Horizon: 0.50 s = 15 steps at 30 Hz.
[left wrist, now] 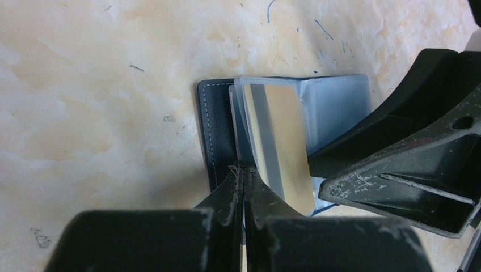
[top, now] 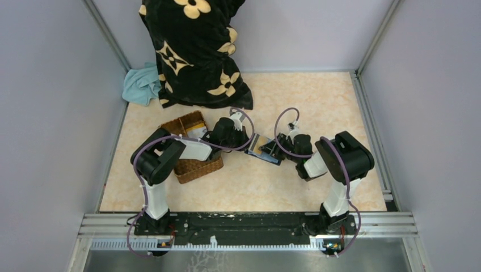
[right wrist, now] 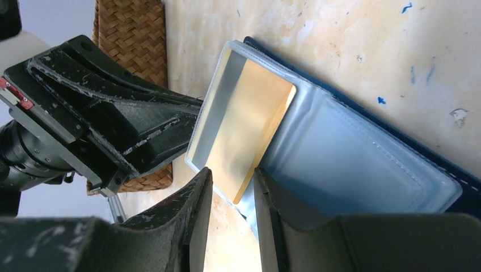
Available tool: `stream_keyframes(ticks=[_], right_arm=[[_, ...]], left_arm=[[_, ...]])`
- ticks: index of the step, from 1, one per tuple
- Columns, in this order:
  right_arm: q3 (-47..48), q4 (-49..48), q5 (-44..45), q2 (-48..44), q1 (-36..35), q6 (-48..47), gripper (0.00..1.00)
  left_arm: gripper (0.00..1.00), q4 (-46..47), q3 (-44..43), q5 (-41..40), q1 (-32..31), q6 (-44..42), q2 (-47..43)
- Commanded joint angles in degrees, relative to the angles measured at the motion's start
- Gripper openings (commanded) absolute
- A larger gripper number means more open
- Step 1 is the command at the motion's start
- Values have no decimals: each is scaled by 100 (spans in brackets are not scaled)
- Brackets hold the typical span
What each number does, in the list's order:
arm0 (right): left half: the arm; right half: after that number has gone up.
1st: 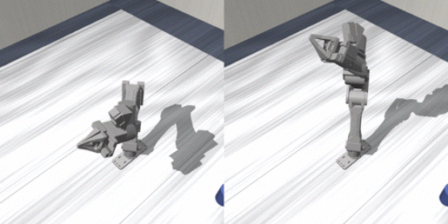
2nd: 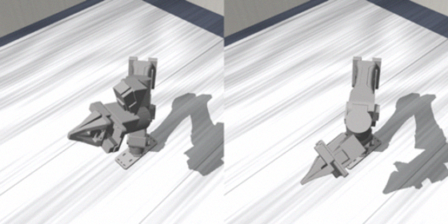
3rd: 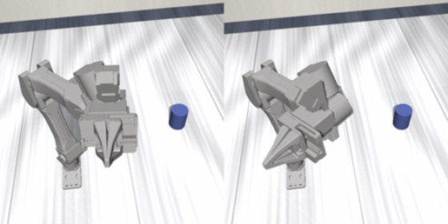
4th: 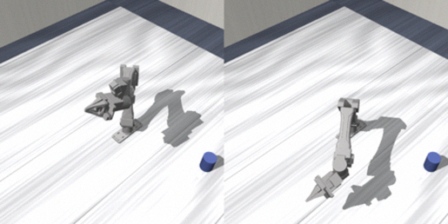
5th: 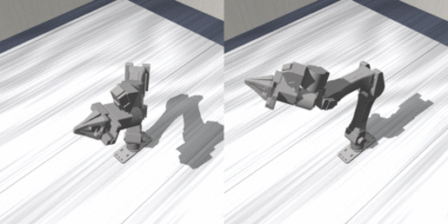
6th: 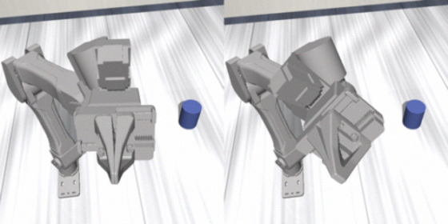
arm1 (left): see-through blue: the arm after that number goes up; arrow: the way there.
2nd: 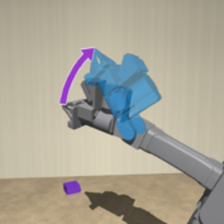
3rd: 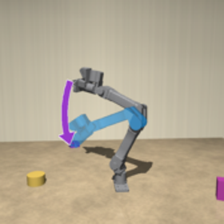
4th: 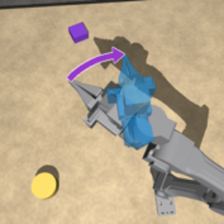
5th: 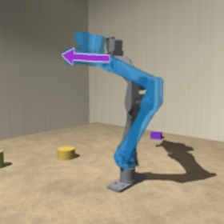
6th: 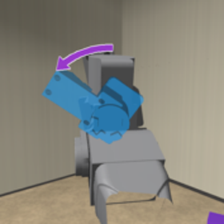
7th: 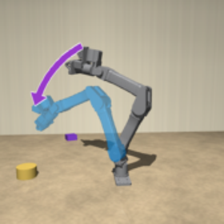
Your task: Take the credit cards out of the card holder
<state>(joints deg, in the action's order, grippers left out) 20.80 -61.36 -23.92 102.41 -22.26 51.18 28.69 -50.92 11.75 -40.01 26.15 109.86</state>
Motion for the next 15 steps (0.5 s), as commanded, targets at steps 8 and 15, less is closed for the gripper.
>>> stream_keyframes(ticks=[8,15], right_arm=[[142,-880,-34,-80,78,238,33],[-15,-1277,-169,-169,230,446,31]], left_arm=[[0,-370,225,242,-293,29,128],[0,-533,116,234,-293,-7,234]])
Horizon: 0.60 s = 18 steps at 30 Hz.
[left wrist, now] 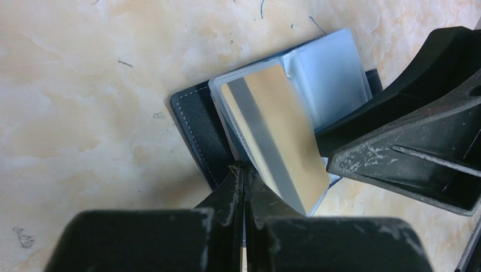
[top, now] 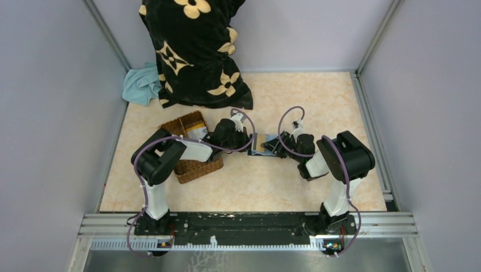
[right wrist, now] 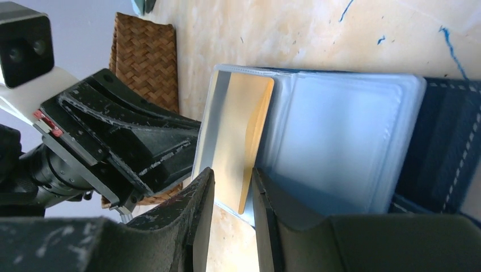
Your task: Take the credit cards out of the card holder
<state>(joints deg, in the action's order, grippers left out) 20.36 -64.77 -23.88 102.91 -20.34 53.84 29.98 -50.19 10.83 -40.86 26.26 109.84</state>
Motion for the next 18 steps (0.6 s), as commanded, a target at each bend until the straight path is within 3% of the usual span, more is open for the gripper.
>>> stream_keyframes(ticks=[1,11,18], right_arm=[[26,-921,-178,-219,38,183,31],[-70,-966,-180,-93,37,104,31],[-167,-1267,-180,178,39,143,31]], left_arm=[[0,-668,45,339,-203,-5,264],[0,-781,37,164,-203,-72,200],[6,-1801,-160,-1010,-203,-709,-246]])
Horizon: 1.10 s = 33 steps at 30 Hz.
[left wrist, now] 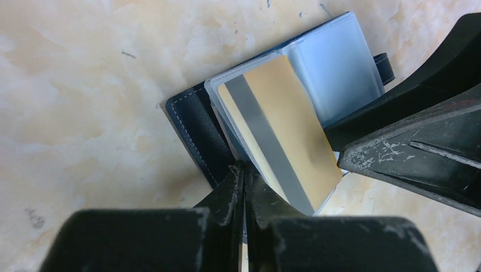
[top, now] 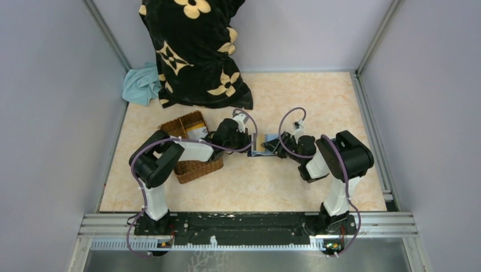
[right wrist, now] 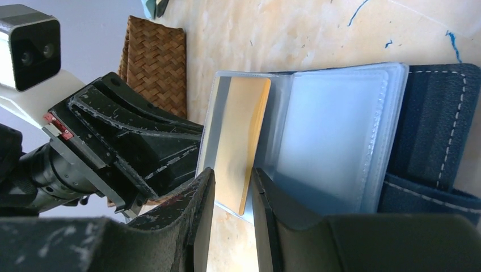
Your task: Take the credit cards out of the card holder
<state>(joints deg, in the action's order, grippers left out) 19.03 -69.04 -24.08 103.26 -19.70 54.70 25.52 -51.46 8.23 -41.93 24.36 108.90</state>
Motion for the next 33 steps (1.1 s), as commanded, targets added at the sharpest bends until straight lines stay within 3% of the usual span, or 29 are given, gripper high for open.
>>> stream_keyframes(ticks=[1,4,7,9,13,16,19,20,24,27,31,33], right_arm=[[-38,-867,-159,175,-25,73,31],[-40,-928,-145,273,-25,74,30],[-32,-998,-142,369,-25,80,30],[-36,-1042,-142,441,-24,99,30],[-17,-1189,-172,648,-21,158,30],[2,-1269,-187,746,-24,196,29],[64,-1164,-298,742,-32,136,29],[86,-1082,-318,719,-41,118,28],[242,-160,-238,451,-116,-301,1],[463,829,120,-10,-364,-874,0],[757,1947,522,-297,-552,-1392,0],[757,2014,548,-232,-516,-1368,0]], left_arm=[[9,-1495,-58,-1001,-96,-592,-203],[23,-1749,-70,-1375,-96,-725,-382],[47,-1888,-47,-1575,-96,-685,-542],[57,-1939,-23,-1597,-97,-639,-623],[67,-2037,-62,-1475,-96,-641,-679],[61,-2126,-100,-1534,-96,-648,-655],[42,-2116,-83,-1593,-96,-671,-605],[30,-2107,-83,-1631,-96,-670,-569],[10,-2028,-50,-1649,-96,-674,-502],[0,-2015,-48,-1660,-96,-679,-491],[1,-2097,-26,-1948,-87,-749,-644],[13,-2206,-62,-2092,-78,-831,-728]])
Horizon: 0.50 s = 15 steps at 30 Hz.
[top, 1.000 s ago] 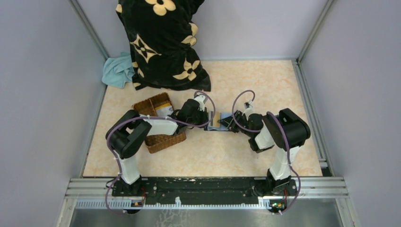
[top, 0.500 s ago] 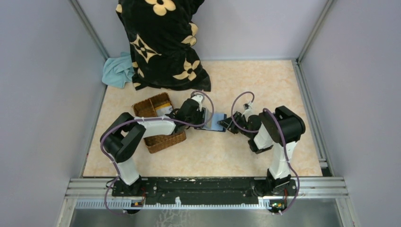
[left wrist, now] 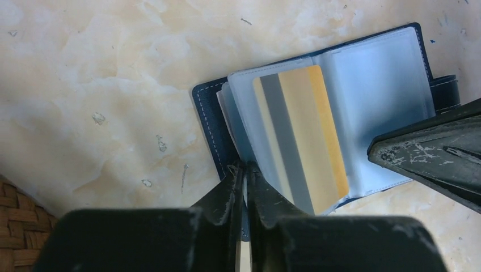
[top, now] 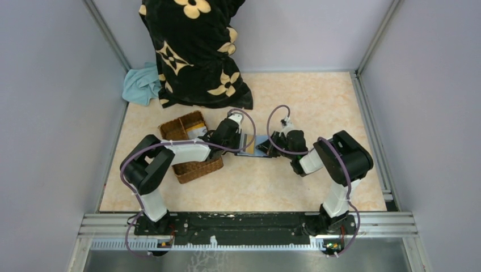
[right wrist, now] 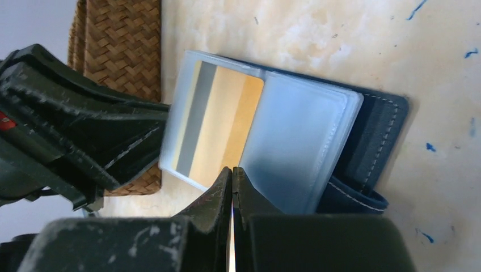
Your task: Take the credit cards out of the card holder
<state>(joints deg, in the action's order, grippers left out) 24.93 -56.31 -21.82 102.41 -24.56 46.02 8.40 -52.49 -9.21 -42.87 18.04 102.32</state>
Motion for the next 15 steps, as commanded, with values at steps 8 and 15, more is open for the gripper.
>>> stream_keyframes(ticks=[8,15], right_arm=[[118,1778,1033,-373,74,-530,0],[58,2268,1206,-570,422,-601,0]], left_arm=[[86,-850,-81,-661,59,-112,-223],[97,-936,-92,-854,73,20,-287]])
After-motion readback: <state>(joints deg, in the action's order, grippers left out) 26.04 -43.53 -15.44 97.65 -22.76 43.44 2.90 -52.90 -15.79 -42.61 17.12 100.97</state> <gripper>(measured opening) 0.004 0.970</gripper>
